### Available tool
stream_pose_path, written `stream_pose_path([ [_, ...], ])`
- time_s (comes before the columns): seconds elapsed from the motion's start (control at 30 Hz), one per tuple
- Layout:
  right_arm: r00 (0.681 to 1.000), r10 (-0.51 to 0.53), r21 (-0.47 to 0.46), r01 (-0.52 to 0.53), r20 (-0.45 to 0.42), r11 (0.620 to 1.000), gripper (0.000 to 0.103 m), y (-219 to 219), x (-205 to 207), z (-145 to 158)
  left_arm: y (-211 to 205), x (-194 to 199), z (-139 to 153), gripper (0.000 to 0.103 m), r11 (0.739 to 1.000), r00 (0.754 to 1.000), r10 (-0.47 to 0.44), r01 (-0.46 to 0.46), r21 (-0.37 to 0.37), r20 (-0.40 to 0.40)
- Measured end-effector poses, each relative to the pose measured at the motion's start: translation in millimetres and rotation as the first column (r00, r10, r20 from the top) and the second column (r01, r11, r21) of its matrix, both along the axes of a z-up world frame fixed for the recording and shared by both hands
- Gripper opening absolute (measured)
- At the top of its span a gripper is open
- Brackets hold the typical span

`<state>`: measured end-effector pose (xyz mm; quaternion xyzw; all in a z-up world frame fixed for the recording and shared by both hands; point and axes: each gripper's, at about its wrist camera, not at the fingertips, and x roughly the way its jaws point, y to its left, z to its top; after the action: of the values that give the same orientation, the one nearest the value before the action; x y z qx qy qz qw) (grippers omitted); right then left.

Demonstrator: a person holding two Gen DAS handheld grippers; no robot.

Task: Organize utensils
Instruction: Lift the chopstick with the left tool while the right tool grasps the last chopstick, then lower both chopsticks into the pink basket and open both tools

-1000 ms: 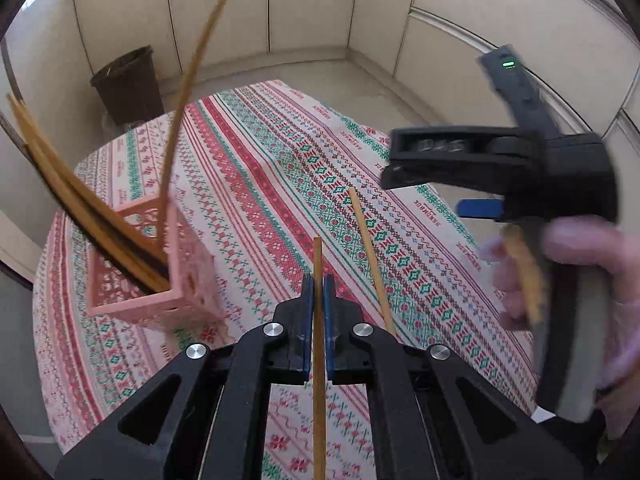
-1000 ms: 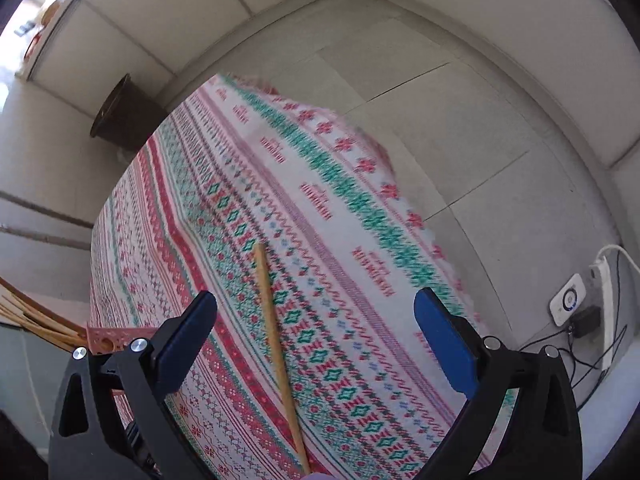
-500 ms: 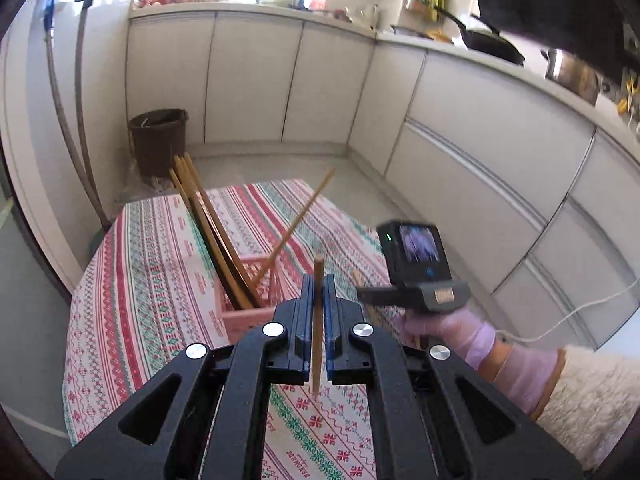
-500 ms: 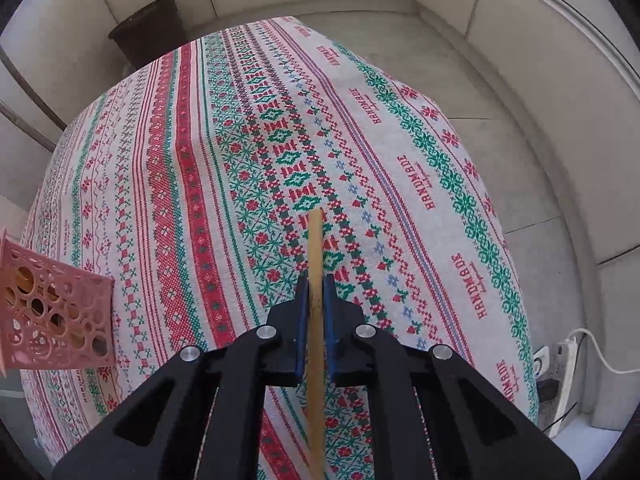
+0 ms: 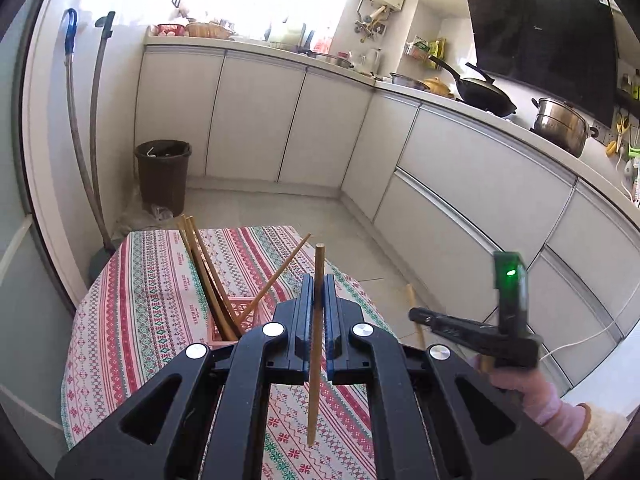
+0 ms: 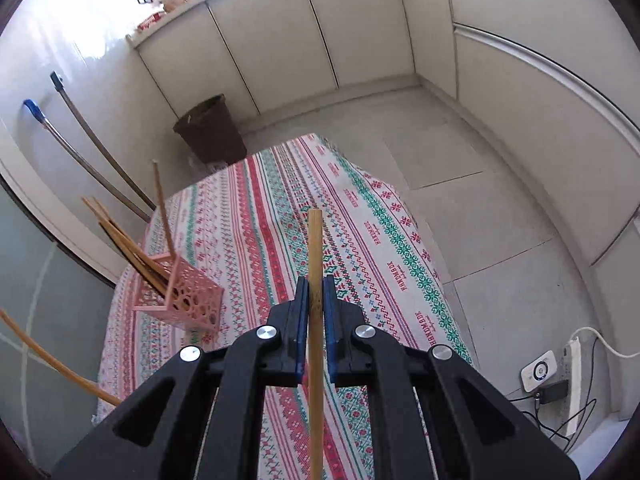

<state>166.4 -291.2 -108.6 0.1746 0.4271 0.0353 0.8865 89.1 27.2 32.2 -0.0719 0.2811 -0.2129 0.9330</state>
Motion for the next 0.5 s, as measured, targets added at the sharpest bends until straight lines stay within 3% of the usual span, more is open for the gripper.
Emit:
stream_pose_path([
  [0.2, 0.988, -0.005, 0.144, -0.017, 0.154, 0.989, 0.008, -7.3, -25.8, 55.5, -4.1, -18.9, 20.6, 0.004, 0.999, 0.997, 0.018, -0.022, 0.048, 0.072],
  [0.33, 0.953, -0.020, 0.154, -0.028, 0.304, 0.988, 0.008, -0.7, -38.8, 94.4, 3.9, -13.0, 35.3, 0.004, 0.997, 0.993, 0.063, -0.067, 0.038, 0.102],
  [0.5, 0.907, -0.037, 0.123, -0.017, 0.420, 0.992, 0.008, 12.3, -35.6, 124.7, 13.4, 4.0, 55.0, 0.004, 0.994, 0.984, 0.112, -0.113, 0.002, 0.139],
])
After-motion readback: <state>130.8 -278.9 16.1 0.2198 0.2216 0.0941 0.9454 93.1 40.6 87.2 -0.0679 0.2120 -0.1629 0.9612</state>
